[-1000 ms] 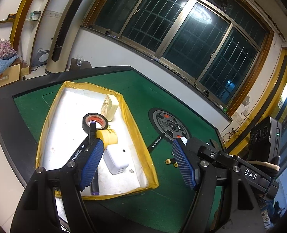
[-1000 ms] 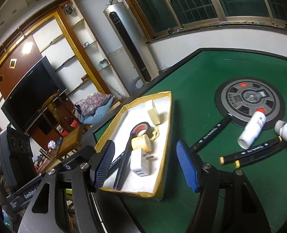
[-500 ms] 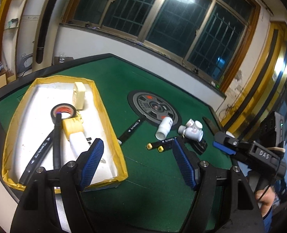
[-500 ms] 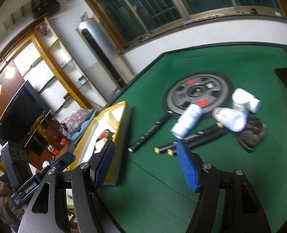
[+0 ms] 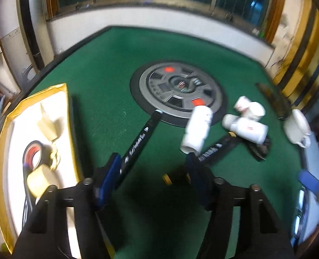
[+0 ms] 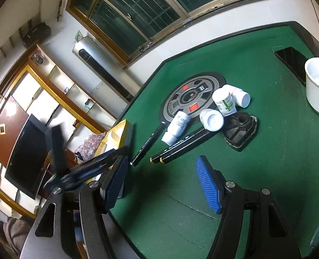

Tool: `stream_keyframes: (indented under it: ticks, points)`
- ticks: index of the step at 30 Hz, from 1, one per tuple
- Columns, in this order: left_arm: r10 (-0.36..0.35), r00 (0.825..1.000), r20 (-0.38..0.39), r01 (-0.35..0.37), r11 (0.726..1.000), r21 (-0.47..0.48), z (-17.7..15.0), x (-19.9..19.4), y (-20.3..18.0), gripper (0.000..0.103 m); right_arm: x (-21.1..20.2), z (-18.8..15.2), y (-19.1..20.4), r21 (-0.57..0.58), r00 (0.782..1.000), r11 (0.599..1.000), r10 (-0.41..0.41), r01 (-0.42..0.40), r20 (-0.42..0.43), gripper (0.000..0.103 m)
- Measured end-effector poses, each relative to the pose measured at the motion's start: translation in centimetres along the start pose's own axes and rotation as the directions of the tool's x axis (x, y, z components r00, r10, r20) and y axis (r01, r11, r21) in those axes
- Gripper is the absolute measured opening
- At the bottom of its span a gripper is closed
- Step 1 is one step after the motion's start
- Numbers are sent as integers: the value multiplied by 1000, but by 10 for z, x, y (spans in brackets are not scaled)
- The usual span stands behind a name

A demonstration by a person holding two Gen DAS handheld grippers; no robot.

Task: Organize rigid objects
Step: 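Move both grippers back over the table toward the remaining markers, then grasp a black marker with the left gripper while the right grasps the black plastic part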

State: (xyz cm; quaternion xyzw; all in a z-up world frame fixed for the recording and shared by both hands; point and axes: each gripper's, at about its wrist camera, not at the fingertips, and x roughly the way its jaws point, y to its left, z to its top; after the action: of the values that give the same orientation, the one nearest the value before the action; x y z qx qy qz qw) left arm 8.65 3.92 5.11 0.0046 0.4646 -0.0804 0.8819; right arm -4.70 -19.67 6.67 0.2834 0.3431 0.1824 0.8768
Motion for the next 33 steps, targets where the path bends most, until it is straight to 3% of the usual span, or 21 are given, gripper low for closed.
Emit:
stream_keyframes:
  ticks: [5,6,7,10,12,16,20,23,25,30,33]
  points:
    - [47,993,-105,-49,999,-16,13,40,8,56,8,-3,0,0,999,1000,19,-19,-31,61]
    - [46,992,-122,-49,999,-21,13,46,9,52,9,-4,0,1,999,1000,19,-19,-37,61]
    - [42,990,-135,-47,999,-27,13,51,11,38,9,-4,-1,7,999,1000,21,-21,-37,61]
    - [80,988,-134,-80,997,8,6,54,8,21,8,-4,-3,16,999,1000,21,-21,-34,61]
    - [48,990,-132,-47,999,13,-1,49,3,17,8,-4,-5,19,999,1000,20,-19,-27,61]
    - [-2,994,-106,10,997,78,-42,22,-24,12,6,-2,-10,29,1000,1000,-7,8,-14,61]
    - [-72,995,-72,79,991,111,-96,-13,-39,12,-7,10,-26,55,994,994,-98,95,53,61]
    - [-98,994,-53,104,989,109,-121,-32,-40,12,-8,19,-40,68,978,979,-196,191,66,61]
    - [-124,991,-46,127,988,84,-125,-37,-34,12,-4,24,-49,85,972,971,-230,225,49,61]
    - [-187,981,-43,188,982,29,-122,-35,-25,12,22,34,-54,4,942,942,-335,335,-20,61]
    - [-203,978,-48,204,979,14,-114,-27,-25,13,51,41,-56,-111,892,894,-444,435,-84,63]
